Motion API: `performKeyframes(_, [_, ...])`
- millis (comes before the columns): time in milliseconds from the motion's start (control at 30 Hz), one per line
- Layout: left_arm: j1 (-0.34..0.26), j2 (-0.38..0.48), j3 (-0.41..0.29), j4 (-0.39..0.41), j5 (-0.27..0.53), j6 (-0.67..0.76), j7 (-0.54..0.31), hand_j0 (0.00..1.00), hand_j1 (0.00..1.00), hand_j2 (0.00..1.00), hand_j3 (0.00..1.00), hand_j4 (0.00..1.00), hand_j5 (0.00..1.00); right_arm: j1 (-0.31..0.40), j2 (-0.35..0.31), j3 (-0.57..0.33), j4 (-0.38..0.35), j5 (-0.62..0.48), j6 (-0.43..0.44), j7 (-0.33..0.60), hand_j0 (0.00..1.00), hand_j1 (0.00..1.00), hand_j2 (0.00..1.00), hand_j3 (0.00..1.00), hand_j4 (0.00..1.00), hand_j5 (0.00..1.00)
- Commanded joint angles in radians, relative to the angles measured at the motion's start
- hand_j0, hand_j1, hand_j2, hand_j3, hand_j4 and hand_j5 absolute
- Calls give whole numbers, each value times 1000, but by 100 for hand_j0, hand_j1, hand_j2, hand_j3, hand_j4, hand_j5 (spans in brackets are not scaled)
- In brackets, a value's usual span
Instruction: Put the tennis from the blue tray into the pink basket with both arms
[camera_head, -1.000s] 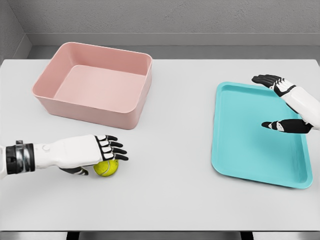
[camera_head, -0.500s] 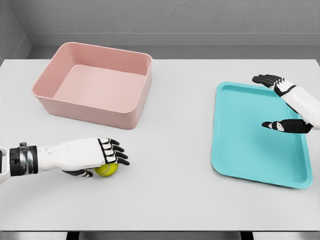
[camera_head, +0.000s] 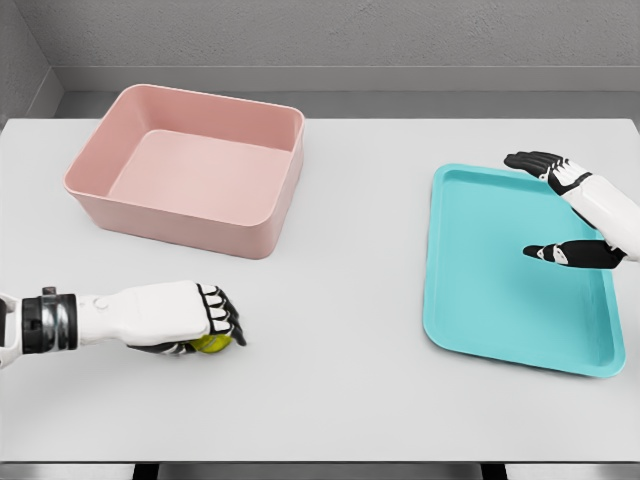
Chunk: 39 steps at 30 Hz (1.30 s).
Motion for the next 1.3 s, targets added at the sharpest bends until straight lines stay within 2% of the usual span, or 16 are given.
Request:
performKeyframes(0, [0,5,2,1,8,2,0,68,68,68,68,68,68,0,-1,0,-1,-8,2,-1,100,100,100,100,100,100])
performKeyframes(100, [0,7,2,1,8,2,-2,66,66,66,66,66,66,0,-1,0,-1,-8,2,-1,100,100,100,100,100,100])
performKeyframes(333, [0,7,1,3,-3,2,-2,52,52,52,52,52,52,5,-2,-2,24,-10,2,1,100,100,100,100,100,100])
performKeyframes(833, [-41,25,2,-2,17,2,0,52,52,52,52,52,52,6,-2,-2,34,-10,2,-1,100,100,100,100,100,100])
performKeyframes(1267, [-109,33,1,5,19,2,1,52,52,52,52,52,52,8,-4,-2,34,-10,2,-1,100,100,100,100,100,100])
